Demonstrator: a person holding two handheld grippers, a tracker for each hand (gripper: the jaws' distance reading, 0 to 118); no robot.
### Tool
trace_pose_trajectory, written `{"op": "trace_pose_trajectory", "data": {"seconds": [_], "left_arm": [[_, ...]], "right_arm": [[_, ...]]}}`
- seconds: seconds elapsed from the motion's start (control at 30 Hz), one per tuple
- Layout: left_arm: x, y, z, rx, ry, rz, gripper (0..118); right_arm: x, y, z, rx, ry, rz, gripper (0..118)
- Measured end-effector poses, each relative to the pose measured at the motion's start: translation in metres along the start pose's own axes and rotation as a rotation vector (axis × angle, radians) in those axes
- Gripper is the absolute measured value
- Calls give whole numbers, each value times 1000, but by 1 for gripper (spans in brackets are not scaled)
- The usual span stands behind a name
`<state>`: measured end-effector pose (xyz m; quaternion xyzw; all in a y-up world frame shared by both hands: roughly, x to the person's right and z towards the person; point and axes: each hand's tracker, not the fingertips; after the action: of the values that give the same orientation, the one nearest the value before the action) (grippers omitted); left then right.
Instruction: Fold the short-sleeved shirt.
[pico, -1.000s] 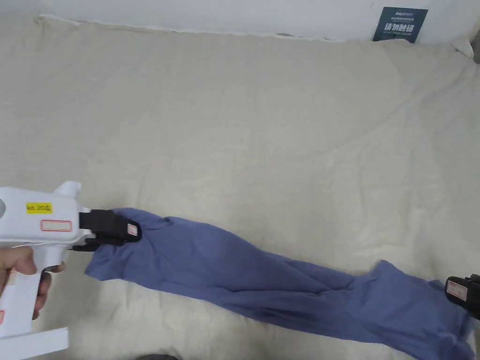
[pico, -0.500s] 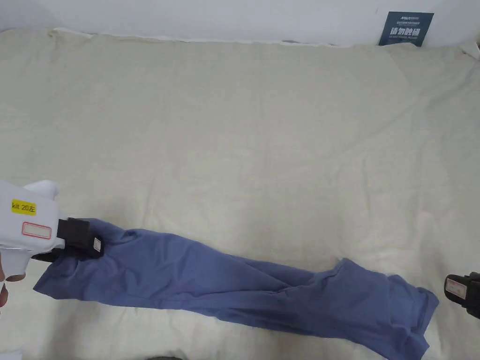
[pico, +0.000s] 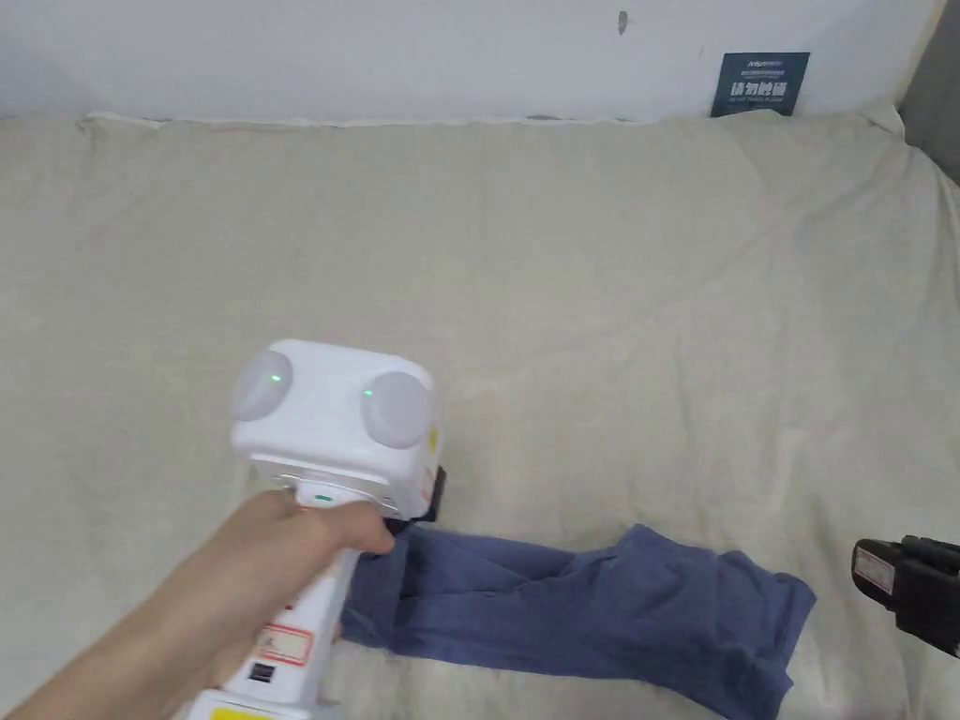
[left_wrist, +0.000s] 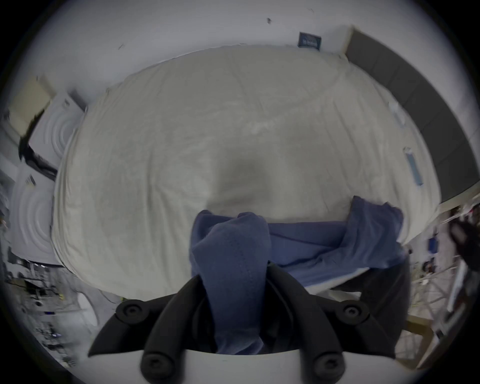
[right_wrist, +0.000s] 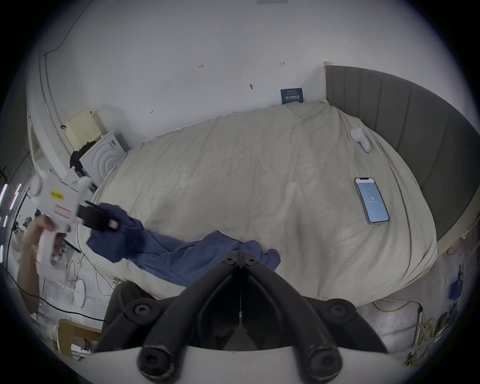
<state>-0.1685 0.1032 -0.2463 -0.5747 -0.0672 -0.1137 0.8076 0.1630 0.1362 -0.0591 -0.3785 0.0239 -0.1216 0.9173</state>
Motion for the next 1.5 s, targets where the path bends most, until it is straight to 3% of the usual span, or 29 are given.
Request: {"op": "trace_pose_trajectory", "data": {"seconds": [0.03,0.07,0.1,0.13,0.23,0.33,0.37,0.4,0.43,0.47,0.67,0.77,0.83,0.97,1.03,1.13,1.2,1.33,1.4,1.5], "left_arm": [[18,0,-12,-1,19,16,17],[33,-2,-20,11,-13,51,47],[50,-6,-30,7,-78,54,87],[60,-6,-40,-23,-154,29,117],[76,-7,-32,-87,-309,14,108],[49,-3,-4,-48,-331,2,106],[38,-11,-2,2,-294,11,91],[22,-13,9,45,-248,-1,65],[4,-15,19,105,-157,-16,21],[-10,-18,24,136,-54,-18,0],[-44,-27,-41,52,591,-97,0],[-9,-33,-79,11,620,-139,0],[61,-48,-96,43,657,-285,0],[201,-84,-119,45,545,-525,0],[240,-94,-110,173,705,-567,0],[240,-87,-82,196,429,-488,0],[211,-74,-65,194,207,-345,0],[107,-48,-39,110,-148,-105,0],[45,-38,-33,39,-262,5,0],[-55,-32,-30,86,-440,95,0]], "right_arm": [[1,0,3,3,5,0,0],[2,-1,5,4,8,-3,0],[4,-2,5,2,10,-6,0],[5,-3,5,1,10,-8,0],[10,-4,4,-13,0,-21,0],[12,-4,3,-15,-9,-23,0],[12,-4,3,-16,-8,-25,0],[12,-4,2,-14,-5,-30,0],[12,-4,2,-9,2,-38,0],[12,-4,1,-8,11,-45,0],[8,-9,-6,-17,68,-65,0],[8,-12,-7,-25,79,-67,0],[13,-15,-6,-30,81,-72,0],[24,-14,3,-21,57,-98,0],[31,-13,12,-11,37,-113,0],[39,-11,19,1,24,-125,0],[40,-9,17,3,9,-126,0],[33,-7,11,2,14,-129,0],[26,-6,6,-4,37,-121,0],[9,-5,-6,-5,53,-95,0]]}}
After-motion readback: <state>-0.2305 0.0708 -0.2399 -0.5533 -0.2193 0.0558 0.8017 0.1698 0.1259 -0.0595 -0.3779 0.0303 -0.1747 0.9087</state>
